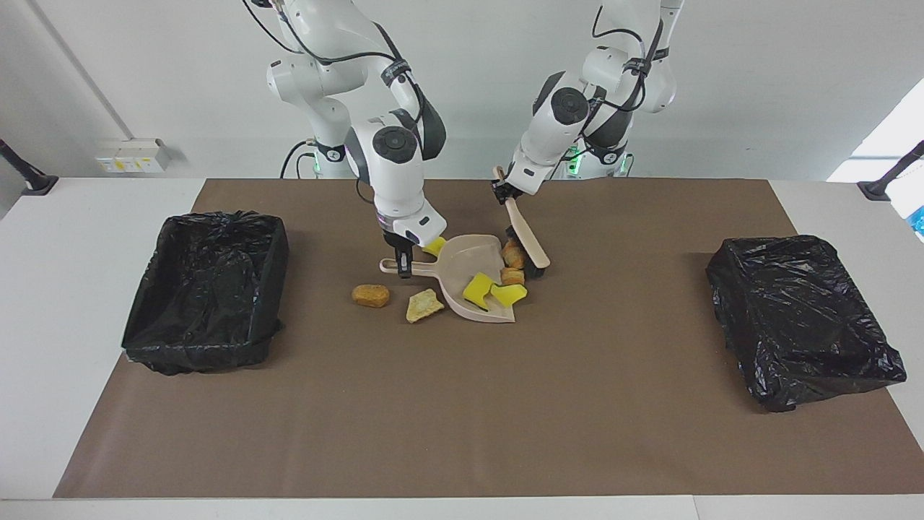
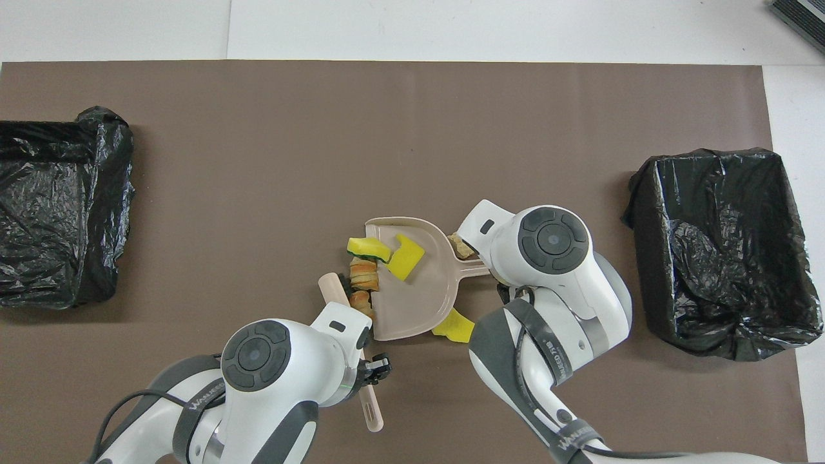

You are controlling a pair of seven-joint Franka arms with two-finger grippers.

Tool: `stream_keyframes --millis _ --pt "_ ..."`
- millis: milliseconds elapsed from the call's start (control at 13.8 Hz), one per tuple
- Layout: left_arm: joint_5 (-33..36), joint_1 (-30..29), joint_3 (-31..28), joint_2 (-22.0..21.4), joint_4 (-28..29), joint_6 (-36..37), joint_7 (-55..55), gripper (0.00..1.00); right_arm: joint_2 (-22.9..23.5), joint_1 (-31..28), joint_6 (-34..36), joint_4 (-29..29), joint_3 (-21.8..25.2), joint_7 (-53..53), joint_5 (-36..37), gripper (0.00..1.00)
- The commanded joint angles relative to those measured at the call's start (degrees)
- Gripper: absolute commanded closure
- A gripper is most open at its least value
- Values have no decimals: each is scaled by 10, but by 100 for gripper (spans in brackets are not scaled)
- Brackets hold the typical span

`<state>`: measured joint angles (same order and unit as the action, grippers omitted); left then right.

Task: Sweep and dump trash in bin
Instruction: 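Sweep the remaining crusts into the dustpan with the brush again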

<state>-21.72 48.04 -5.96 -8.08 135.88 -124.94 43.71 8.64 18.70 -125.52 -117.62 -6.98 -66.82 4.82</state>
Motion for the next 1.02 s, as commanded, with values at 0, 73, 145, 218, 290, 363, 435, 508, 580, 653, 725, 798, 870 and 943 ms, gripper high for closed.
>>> stream_keyframes --millis 0,73,145,218,290,363,435,508,580,653,725,798,870,943 --pt "-3 5 -3 31 -39 -14 -51 100 -9 -8 -9 -15 -1 -15 5 100" --pt "-3 9 -2 31 -41 -14 -68 100 -9 -9 -9 -15 -1 -14 4 100" --pt "-3 12 -2 32 -49 -8 -77 100 -9 -9 -9 -15 -1 -9 4 100" --pt "-3 12 1 35 -63 10 -73 100 -9 -9 -10 -14 -1 -1 3 100" --pt "-2 11 9 31 -74 46 -72 100 -8 -9 -12 -14 -1 7 3 100" --pt "1 5 9 24 -84 84 -77 100 -7 -10 -16 -13 -1 12 1 100" --pt "2 0 3 19 -95 104 -78 100 -6 -10 -26 -13 -1 12 0 100" --pt "4 -19 2 18 -98 105 -79 100 -6 -10 -27 -14 -2 12 1 100" --pt "9 -42 2 18 -98 102 -89 100 -6 -10 -27 -14 -2 12 1 100" --pt "10 -61 2 18 -92 102 -120 100 -6 -9 -27 -13 -1 11 1 100" --pt "10 -84 2 18 -87 101 -146 100 -6 -9 -27 -13 -1 11 1 100" --pt "10 -101 2 22 -81 93 -165 100 -6 -8 -28 -13 -1 11 1 100" --pt "9 -109 2 27 -77 77 -183 100 -6 -5 -29 -13 -1 12 1 100" --pt "9 -118 2 33 -70 57 -193 100 -6 -3 -29 -13 -1 18 1 100"
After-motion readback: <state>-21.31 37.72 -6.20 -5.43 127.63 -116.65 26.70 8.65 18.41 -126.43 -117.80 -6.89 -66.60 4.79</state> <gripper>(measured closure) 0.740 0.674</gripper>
